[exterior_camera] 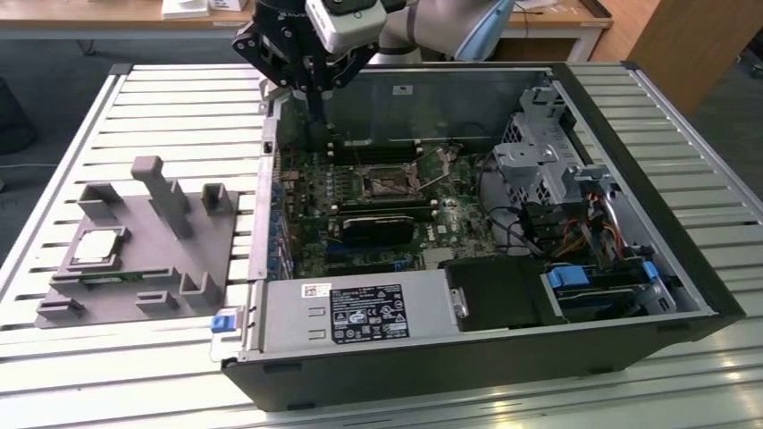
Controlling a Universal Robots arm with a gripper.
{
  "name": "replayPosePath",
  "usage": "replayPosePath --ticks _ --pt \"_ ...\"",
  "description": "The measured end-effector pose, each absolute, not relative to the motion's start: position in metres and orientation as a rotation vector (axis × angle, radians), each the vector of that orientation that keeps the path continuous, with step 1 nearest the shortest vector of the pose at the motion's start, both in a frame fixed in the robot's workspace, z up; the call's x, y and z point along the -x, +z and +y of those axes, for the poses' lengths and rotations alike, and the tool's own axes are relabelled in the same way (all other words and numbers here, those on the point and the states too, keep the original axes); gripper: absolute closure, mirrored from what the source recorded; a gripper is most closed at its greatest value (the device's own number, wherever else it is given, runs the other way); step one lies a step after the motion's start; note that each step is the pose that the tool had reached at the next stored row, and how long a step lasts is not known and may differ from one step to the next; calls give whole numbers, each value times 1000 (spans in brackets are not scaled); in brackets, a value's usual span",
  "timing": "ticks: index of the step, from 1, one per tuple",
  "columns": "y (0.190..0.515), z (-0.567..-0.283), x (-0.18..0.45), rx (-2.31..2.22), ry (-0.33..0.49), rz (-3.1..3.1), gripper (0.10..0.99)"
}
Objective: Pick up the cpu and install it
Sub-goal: 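Reach for the cpu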
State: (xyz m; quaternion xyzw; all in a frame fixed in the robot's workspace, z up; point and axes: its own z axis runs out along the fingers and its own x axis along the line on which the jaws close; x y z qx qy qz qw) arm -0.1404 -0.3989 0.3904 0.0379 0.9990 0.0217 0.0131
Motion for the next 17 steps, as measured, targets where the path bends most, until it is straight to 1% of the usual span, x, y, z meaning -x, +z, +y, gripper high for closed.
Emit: replayPosePath --ticks 17 --pt "389 -399 145 -118 68 3112 980"
